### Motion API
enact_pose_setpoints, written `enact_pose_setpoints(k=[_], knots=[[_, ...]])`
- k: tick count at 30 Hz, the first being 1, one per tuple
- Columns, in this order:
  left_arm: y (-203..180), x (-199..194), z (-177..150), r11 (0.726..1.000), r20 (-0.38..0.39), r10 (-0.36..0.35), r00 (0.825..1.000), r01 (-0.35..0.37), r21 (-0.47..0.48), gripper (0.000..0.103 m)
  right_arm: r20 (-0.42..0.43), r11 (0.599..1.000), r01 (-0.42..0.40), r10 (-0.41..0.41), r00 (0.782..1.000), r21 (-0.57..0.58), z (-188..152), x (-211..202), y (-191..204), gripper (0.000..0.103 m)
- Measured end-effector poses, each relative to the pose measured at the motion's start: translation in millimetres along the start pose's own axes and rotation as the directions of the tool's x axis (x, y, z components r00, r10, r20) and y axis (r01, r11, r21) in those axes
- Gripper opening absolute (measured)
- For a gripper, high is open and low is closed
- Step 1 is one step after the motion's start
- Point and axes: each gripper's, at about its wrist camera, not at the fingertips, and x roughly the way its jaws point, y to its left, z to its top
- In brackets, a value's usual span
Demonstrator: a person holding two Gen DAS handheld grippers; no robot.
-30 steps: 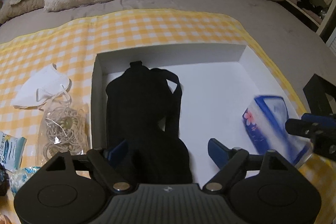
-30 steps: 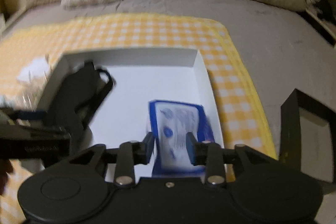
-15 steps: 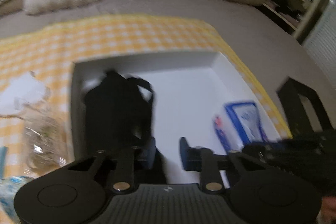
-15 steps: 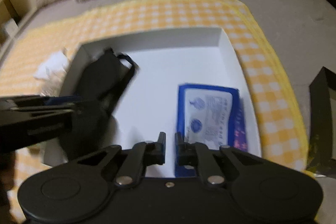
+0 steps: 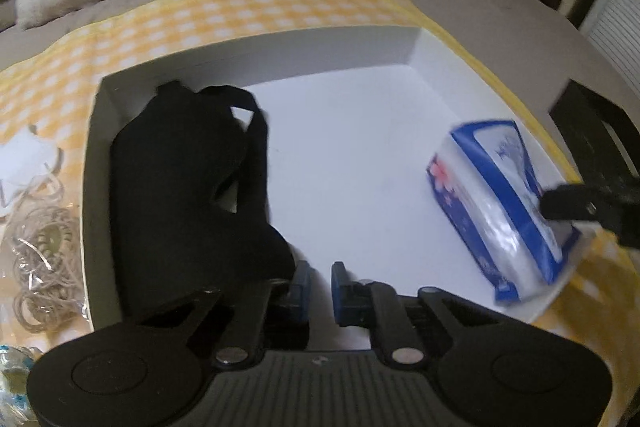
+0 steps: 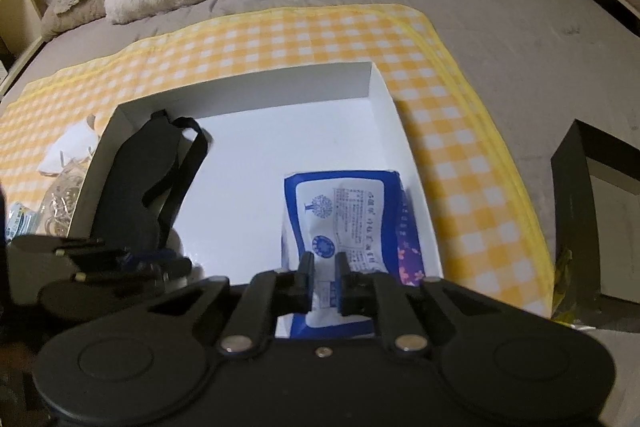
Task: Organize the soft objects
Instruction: 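Open the left tool to drop the mask in the box while the right tool releases the pack inside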
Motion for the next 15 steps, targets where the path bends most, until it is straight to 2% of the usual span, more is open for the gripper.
enact_pose_setpoints(k=[4,7,9,11,15], knots=[[8.4,-1.7,2.7,0.999,0.008,0.02,1.0,-0.02,-0.035,0.016,0.0,1.0,-0.009,0.009,1.0,-0.008,0.3,-1.3,0.5,0.011],[9.9,-11.4,5.3,0.998,0.023,-0.012,1.0,0.013,-0.059,0.028,0.006,1.0,-0.022,0.022,1.0,0.0,0.1,-4.8,-1.1,0.011],[7.9,-20.8,6.7,0.998,0.045,-0.015,0.999,0.018,-0.055,0.031,0.015,1.0,-0.022,0.022,1.0,0.003,0.1,-7.9,-1.1,0.011],[4.3,-27.9,7.3,0.998,0.061,-0.02,0.998,0.024,-0.052,0.035,0.028,1.0,-0.017,0.017,0.999,0.002,-0.6,-12.4,-0.3,0.016],[1.0,-44.6,5.4,0.997,0.076,-0.021,0.997,0.026,-0.073,0.051,0.058,1.0,-0.008,0.008,0.998,-0.006,-4.0,-22.2,1.3,0.026]])
